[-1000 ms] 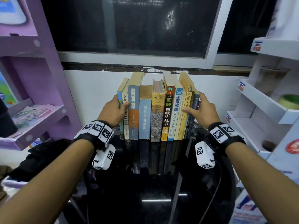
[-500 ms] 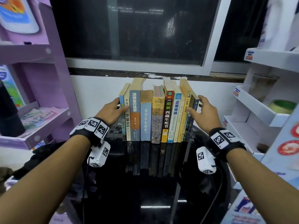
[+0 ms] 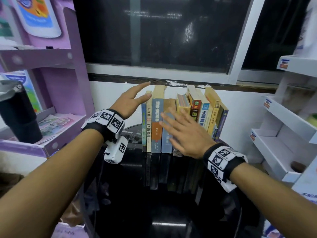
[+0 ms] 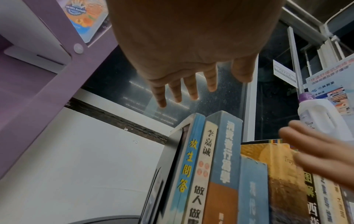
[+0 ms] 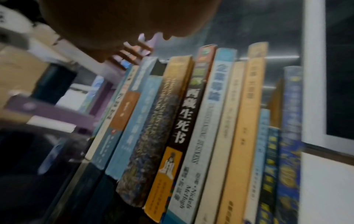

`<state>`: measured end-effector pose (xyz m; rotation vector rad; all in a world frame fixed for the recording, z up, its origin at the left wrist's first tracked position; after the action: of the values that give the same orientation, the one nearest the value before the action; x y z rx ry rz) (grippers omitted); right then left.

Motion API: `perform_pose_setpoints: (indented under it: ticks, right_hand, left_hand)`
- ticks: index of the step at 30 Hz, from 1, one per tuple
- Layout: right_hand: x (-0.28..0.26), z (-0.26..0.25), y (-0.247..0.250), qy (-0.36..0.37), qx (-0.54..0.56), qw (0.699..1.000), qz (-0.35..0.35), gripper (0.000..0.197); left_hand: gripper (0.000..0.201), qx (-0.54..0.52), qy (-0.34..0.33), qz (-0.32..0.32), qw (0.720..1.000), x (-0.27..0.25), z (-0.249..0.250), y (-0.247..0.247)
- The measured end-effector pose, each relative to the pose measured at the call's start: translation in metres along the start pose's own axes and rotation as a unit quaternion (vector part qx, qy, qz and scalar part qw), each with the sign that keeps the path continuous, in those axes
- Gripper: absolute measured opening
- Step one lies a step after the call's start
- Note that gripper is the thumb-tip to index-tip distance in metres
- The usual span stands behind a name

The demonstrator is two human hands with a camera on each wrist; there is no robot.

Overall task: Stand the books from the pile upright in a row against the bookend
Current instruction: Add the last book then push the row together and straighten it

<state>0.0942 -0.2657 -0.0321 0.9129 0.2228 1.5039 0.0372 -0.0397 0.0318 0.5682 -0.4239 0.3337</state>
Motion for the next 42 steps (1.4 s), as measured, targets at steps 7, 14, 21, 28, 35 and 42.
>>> perform_pose_setpoints:
  ticks: [7,14,21,28,35,42]
  right_hand:
    - [0.033,-0.034,-0.030,0.139,-0.022,0.990,-0.010,0.064]
    - [0.048,-0.042,-0.067,0.174,-0.038,0.984,-0.024,0.064]
    - [0.052,-0.037,-0.086,0.178,-0.049,0.983,-0.020,0.069]
    - [0.053,-0.035,-0.091,0.172,-0.067,0.983,-0.010,0.072]
    - [0.055,-0.035,-0.093,0.168,-0.079,0.983,-0.014,0.076]
    - [0.060,-0.033,-0.093,0.167,-0.090,0.982,-0.023,0.079]
  left_hand:
    - [0.045,-0.004,-0.026,-0.052,0.998,0.022,-0.011,-0.011]
    - [0.051,-0.015,-0.044,-0.087,0.995,0.036,-0.031,-0.024]
    - [0.055,-0.025,-0.076,-0.066,0.995,0.044,-0.047,-0.031]
    - [0.049,-0.020,-0.104,-0.027,0.994,0.045,-0.048,-0.034]
    - [0.044,0.007,-0.110,-0.026,0.994,0.047,-0.046,-0.033]
    - [0.043,0.025,-0.115,-0.029,0.993,0.049,-0.044,-0.031]
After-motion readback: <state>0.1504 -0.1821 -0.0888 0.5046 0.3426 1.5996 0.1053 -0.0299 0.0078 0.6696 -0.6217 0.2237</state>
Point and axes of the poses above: each hand's wrist, its own x-axis towards the middle knuckle, its own y-axis out of the back of the hand, z = x × y, the point moved 2 cm from there along x, towards the middle knuckle, and after that the axes turned 10 degrees about -x, right-handed, at the moved point
